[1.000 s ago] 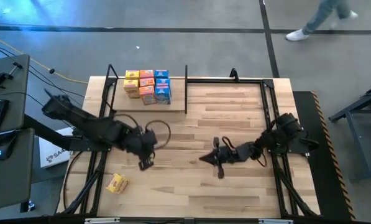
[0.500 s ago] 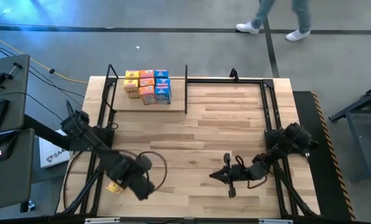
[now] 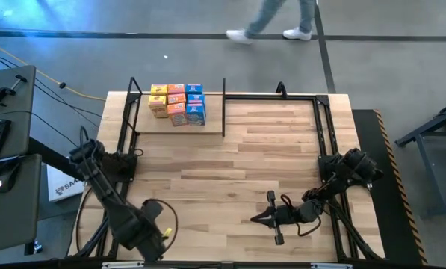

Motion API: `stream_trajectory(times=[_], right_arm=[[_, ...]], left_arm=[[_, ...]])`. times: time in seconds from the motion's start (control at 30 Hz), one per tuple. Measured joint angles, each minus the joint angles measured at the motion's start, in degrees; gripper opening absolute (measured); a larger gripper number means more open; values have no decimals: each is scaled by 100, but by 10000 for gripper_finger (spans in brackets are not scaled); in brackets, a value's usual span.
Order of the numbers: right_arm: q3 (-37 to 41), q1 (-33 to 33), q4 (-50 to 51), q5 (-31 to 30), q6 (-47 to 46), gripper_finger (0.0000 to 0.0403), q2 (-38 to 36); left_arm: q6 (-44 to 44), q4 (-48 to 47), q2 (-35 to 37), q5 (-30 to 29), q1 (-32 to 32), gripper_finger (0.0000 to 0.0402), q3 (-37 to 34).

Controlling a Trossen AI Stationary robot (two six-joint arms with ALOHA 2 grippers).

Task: Stack cereal on shelf
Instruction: Put the yellow cereal box on the shelf aligned with the other yellow cereal box

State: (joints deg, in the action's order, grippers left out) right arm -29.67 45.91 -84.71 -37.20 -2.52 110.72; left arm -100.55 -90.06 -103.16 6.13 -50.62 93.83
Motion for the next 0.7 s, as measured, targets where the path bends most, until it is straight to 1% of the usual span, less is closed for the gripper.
stream_trajectory(times=[0.17, 0.27, 0.47, 0.6, 0.7], right_arm=[[0, -15, 0, 16, -2, 0, 0], [0, -15, 0, 16, -9, 0, 0], [0, -15, 0, 18, -18, 0, 0], [0, -15, 0, 18, -20, 0, 0], [0, -15, 0, 16, -21, 0, 0]], left_arm=[[-183, 14, 168, 26, -177, 274, -449], [-402, 144, 403, 33, -249, 274, -836], [-903, 1243, 1027, -141, -349, 274, -1772], [-1202, 1416, 1244, -105, -426, 274, -2241], [-1223, 1552, 1274, -87, -429, 272, -2364]])
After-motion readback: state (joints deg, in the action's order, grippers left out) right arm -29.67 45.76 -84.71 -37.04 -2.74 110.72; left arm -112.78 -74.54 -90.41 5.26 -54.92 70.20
